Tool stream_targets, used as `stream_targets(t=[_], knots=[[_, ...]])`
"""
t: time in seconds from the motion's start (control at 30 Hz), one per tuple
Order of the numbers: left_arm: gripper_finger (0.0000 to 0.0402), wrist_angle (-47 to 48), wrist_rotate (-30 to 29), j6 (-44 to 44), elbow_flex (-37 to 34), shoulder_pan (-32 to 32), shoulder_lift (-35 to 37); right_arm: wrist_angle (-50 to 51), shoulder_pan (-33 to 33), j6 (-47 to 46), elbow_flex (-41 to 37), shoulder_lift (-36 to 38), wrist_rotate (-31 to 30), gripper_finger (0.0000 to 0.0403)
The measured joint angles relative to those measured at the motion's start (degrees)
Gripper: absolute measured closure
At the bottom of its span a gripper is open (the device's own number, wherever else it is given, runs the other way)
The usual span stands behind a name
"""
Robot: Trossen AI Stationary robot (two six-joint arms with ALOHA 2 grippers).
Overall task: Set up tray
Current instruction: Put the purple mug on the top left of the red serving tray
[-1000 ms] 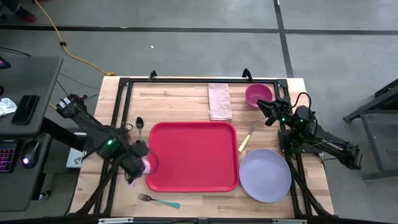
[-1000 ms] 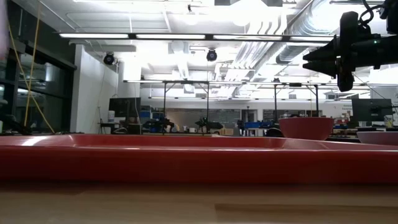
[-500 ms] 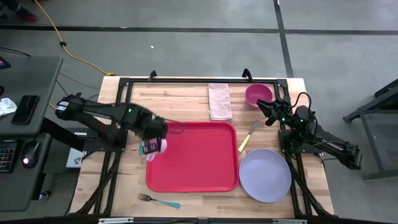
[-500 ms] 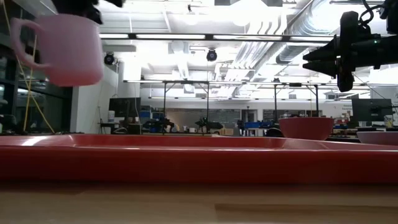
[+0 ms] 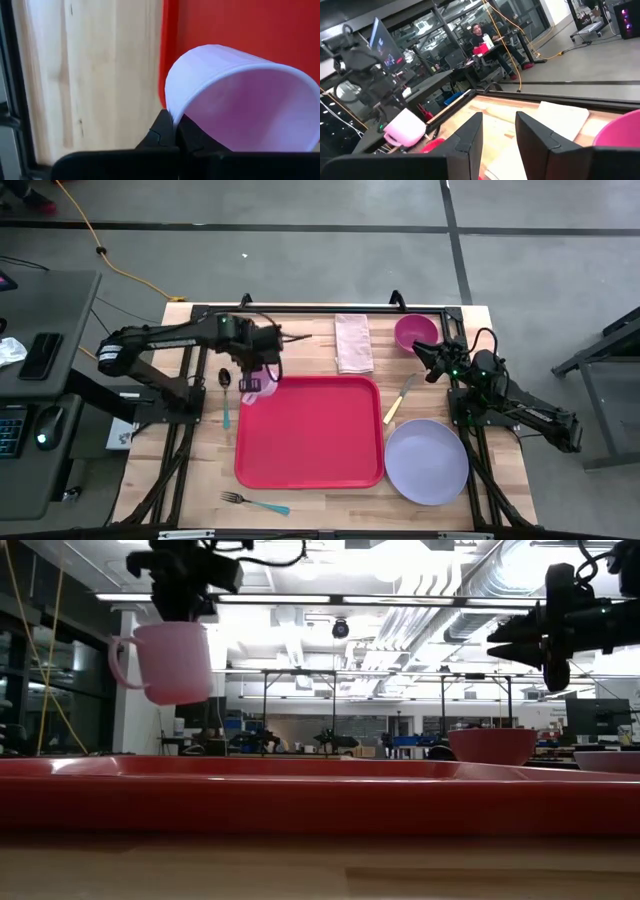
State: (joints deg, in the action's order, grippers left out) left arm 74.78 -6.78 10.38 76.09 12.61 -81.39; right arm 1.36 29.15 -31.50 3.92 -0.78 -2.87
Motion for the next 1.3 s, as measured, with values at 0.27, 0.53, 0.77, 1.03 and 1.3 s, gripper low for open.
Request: stream_targets(t=[0.27, 0.53, 0.77, 1.03, 1.3], knots=[[0.0387, -1.1, 2.8, 10.5, 0.0, 4.9, -4.9, 0.2, 0.0, 0.0, 0.0, 0.0, 0.0, 0.0308], [0.0387, -2.0, 4.5, 14.9, 0.0, 5.8, -8.6, 0.9, 0.0, 0.4, 0.0, 0.0, 0.0, 0.0308], [0.0387, -5.2, 4.1, 14.4, -4.5, 5.8, -8.9, 1.0, 0.0, 2.0, 0.0, 0.0, 0.0, 0.0308], [0.0387, -7.7, 3.6, 11.5, -10.6, 5.8, -8.7, 1.0, 0.0, 2.0, 0.0, 0.0, 0.0, 0.0308], [0.0387, -10.3, 4.2, 11.2, -11.2, 5.8, -8.7, 1.0, 0.0, 1.9, 0.0, 0.0, 0.0, 0.0308]])
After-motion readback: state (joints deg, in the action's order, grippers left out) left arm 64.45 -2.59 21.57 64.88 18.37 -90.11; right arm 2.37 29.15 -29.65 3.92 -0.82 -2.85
